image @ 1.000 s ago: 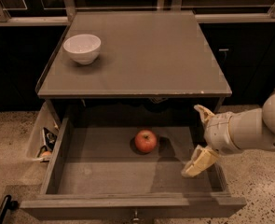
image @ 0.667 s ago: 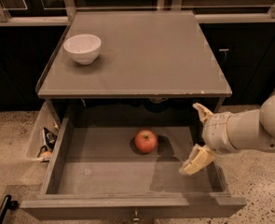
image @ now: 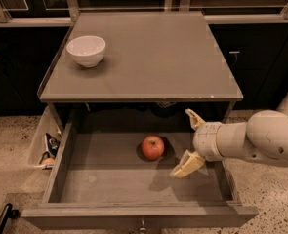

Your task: Pick apple from top drawer and place on counter

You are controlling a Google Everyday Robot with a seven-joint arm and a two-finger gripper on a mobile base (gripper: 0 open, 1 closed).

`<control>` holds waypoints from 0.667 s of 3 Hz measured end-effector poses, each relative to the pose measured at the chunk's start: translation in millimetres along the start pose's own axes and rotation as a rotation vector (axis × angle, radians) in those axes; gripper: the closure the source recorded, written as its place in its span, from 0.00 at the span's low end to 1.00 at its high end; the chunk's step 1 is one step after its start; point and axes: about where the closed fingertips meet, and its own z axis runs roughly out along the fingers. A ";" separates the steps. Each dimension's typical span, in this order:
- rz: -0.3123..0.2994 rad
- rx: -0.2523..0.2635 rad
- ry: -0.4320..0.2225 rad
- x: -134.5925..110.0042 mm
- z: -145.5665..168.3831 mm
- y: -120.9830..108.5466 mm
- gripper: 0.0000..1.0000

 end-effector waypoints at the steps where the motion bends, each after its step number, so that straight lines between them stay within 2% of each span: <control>1: -0.019 -0.044 -0.054 -4.2 28.4 -1.5 0.00; 2: -0.032 -0.127 -0.094 -6.7 57.4 3.2 0.00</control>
Offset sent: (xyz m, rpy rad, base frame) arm 0.0346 0.0660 -0.0549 0.1123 0.0892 0.2416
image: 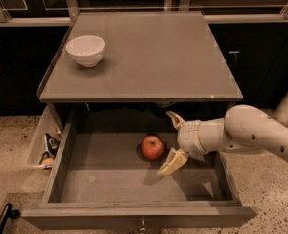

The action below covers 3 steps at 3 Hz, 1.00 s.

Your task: Pick apple from top drawer and place on counter

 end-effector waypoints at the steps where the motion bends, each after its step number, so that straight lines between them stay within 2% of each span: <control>1: -0.012 -0.071 -0.009 4.2 26.8 5.4 0.00; 2: -0.032 -0.113 0.011 11.3 48.1 12.9 0.00; 3: -0.035 -0.108 0.060 26.3 60.3 16.4 0.00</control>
Offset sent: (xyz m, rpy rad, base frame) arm 0.0069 0.0417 -0.0646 -0.0602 0.0712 0.1402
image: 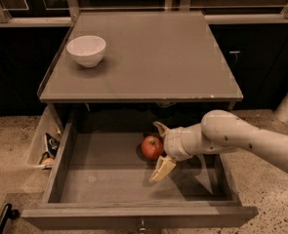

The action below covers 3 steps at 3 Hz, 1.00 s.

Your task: Pick apple from top drawer and place on counter

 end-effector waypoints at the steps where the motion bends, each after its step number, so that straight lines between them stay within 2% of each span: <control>1: 0.015 0.022 0.040 14.4 3.1 -0.5 0.00; 2: 0.016 0.024 0.040 14.8 3.2 -0.7 0.19; 3: 0.016 0.024 0.040 14.8 3.2 -0.7 0.42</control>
Offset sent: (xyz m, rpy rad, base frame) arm 0.0019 -0.0071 -0.0109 -0.0301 0.0001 -0.0305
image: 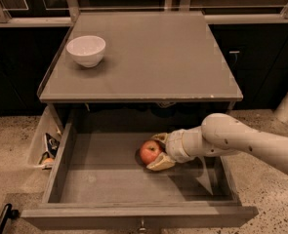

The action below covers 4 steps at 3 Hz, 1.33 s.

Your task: Pick apple from top drawer and place on counter

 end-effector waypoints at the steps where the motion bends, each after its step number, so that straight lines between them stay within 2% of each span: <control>1: 0.000 0.000 0.000 0.0 0.0 0.0 0.65; 2: 0.000 0.000 0.000 0.0 0.1 0.1 0.88; 3: 0.013 -0.012 0.000 3.9 3.7 6.3 1.00; 4: 0.007 -0.011 -0.004 -0.3 -6.4 15.2 1.00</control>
Offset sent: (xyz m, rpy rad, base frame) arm 0.0000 0.0000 0.0000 0.0000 0.0000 0.0001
